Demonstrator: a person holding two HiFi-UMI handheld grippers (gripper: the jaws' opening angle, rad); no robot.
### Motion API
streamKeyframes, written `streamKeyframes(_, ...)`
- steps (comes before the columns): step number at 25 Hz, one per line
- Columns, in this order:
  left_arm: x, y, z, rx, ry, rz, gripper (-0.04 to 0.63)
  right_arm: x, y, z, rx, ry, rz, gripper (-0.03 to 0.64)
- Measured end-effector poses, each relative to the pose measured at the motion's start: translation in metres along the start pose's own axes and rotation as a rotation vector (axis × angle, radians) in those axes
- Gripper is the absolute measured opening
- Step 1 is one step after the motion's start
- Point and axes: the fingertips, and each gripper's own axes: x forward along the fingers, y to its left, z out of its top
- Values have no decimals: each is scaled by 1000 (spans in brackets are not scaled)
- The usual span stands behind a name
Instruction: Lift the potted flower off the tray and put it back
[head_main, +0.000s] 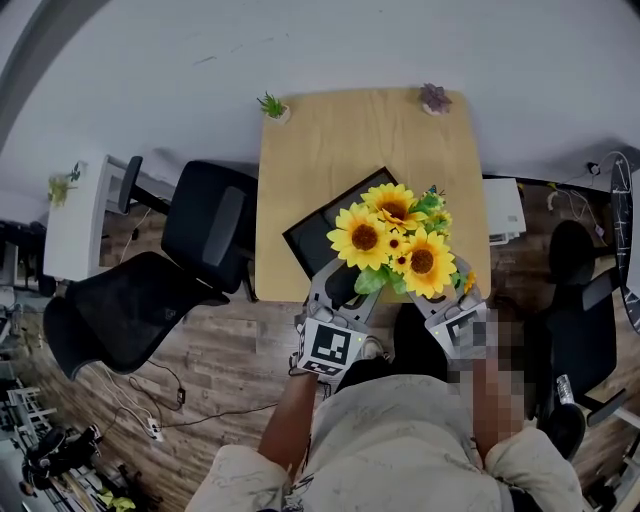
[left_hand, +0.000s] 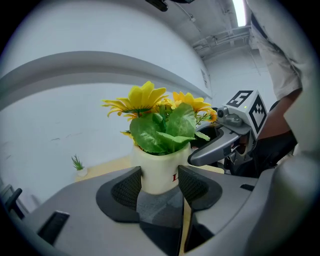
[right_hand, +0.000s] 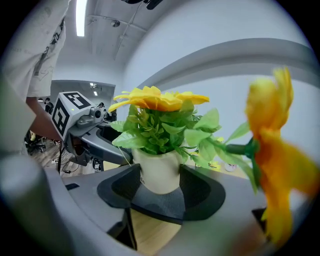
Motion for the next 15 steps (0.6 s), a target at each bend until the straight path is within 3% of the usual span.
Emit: streamKeyframes(15,36,7,-49,-51,134,-23,236,39,-8,-47,39,99,55,261)
